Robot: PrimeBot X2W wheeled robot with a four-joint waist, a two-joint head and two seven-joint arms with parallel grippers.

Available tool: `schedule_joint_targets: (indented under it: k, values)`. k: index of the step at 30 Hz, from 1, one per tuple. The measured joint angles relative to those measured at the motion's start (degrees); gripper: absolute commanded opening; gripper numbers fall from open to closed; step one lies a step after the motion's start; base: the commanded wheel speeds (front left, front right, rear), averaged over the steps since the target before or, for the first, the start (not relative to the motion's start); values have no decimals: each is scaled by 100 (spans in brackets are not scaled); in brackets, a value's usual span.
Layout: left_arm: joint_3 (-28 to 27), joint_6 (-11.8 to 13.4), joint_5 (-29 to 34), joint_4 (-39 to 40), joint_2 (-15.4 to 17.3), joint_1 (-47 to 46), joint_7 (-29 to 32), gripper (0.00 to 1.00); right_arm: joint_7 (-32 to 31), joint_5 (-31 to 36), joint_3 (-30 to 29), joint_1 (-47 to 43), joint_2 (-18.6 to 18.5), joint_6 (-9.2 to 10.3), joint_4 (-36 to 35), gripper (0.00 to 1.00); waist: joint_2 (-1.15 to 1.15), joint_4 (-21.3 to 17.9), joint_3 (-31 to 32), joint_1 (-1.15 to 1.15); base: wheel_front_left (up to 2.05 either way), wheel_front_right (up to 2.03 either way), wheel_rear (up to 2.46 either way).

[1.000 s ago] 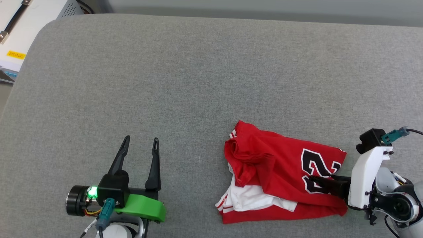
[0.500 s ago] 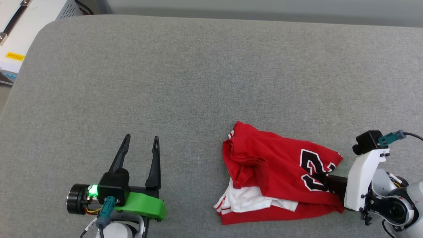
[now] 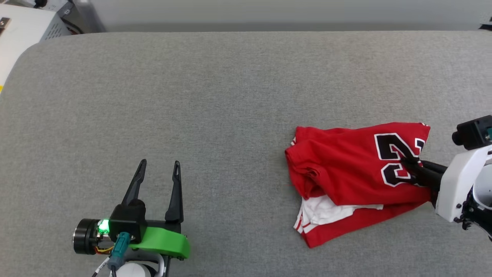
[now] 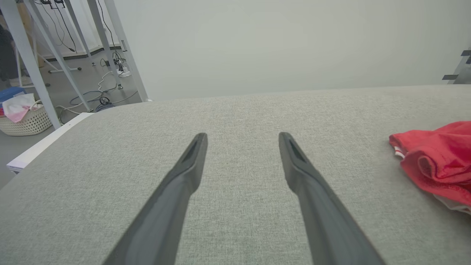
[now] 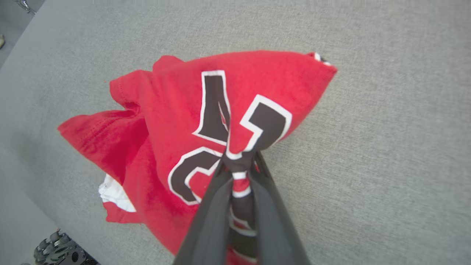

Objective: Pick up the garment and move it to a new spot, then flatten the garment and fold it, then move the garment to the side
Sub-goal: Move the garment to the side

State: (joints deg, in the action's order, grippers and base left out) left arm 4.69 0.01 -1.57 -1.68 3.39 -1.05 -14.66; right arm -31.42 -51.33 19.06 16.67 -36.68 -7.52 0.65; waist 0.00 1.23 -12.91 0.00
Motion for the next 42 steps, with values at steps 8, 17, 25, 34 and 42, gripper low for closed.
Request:
schedule_joint_targets:
  k: [8, 17, 25, 34, 42]
  values:
    - [-118, -10, 2, 112, 21, -1, 0, 100, 180, 166, -114, 189, -189, 0, -91, 0, 0, -582, -54, 0, 0, 0, 0]
    - [-115, -76, 64, 237, 176, -175, 0, 100, 558, 356, -387, 514, -349, 0, 181, 0, 0, -1144, -337, 0, 0, 0, 0]
    - [-97, -120, 101, 412, 327, -416, 0, 100, 838, 810, -506, 1129, -803, 0, 1009, 0, 0, -1256, -898, 0, 0, 0, 0]
    - [-33, -129, 101, 636, 401, -758, 0, 100, 1340, 1590, -1143, 2049, -1129, -1, 2514, 0, 0, -1129, -1657, 1, 0, 0, 0]
    - [-26, -125, 101, 739, 437, -920, 0, 100, 1641, 2060, -1423, 2613, -1095, -1, 3428, 0, 0, -969, -2053, 1, 0, 0, 0]
